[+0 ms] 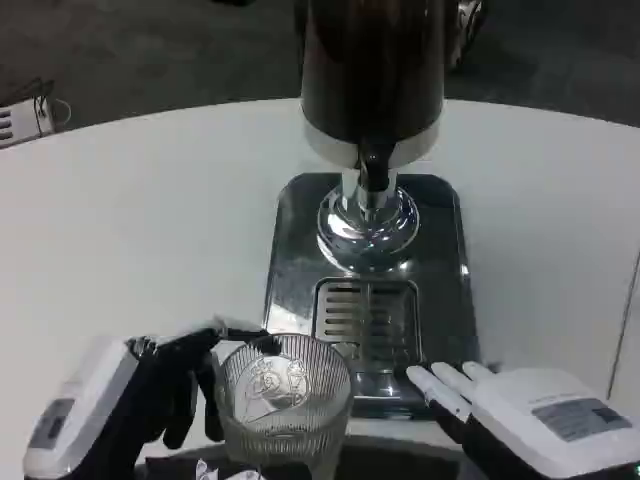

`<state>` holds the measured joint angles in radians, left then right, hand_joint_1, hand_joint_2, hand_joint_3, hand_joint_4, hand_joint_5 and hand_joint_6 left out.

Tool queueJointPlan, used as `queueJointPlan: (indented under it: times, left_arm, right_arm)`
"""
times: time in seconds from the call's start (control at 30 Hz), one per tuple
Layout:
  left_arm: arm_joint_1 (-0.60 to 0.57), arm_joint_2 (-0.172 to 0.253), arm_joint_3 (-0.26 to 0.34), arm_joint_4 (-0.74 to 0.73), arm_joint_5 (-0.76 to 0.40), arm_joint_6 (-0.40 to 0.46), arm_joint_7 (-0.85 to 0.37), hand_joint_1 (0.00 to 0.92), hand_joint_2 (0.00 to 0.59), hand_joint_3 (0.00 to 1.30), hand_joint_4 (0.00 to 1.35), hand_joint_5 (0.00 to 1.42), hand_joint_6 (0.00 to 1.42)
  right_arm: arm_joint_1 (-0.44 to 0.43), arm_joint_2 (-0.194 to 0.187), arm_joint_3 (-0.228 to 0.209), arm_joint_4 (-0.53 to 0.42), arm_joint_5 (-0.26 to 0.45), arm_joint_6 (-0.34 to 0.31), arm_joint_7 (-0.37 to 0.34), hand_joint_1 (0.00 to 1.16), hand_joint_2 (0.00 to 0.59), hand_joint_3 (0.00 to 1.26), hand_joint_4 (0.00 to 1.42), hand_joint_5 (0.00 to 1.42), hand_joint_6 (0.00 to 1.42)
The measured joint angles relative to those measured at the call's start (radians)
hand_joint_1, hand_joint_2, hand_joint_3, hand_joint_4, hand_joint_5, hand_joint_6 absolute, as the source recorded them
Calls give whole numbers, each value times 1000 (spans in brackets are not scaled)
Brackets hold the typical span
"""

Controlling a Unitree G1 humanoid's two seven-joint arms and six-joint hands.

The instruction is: Grasp the cup under the faucet to collect the drink, then remove the cup.

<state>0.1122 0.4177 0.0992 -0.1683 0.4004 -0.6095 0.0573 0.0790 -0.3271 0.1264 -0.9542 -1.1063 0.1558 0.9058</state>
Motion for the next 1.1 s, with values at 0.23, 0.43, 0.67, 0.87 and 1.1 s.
queueJointPlan:
  times: [0.23,0.43,0.67,0.87,1.1]
  left_arm:
    - [7,-2,2,-1,0,0,0,493,0,981,1086,1307,1424]
    - [9,-3,4,-1,-1,0,0,493,0,981,1086,1301,1424]
    - [10,-4,6,-1,-6,0,0,493,0,981,1086,1310,1424]
    - [10,-4,7,-1,-6,0,0,493,0,981,1086,1312,1424]
    - [10,-6,7,-1,-7,0,0,493,0,981,1086,1312,1424]
  right_arm:
    - [0,2,0,-1,-1,-1,3,603,431,4,0,0,0]
    - [0,4,0,-3,-2,-2,3,603,431,4,0,0,0]
    - [0,6,1,-4,-4,-2,7,603,431,4,0,0,0]
    - [3,8,1,-17,-5,-2,8,603,431,4,0,0,0]
    - [4,11,1,-22,-6,-2,8,603,431,4,0,0,0]
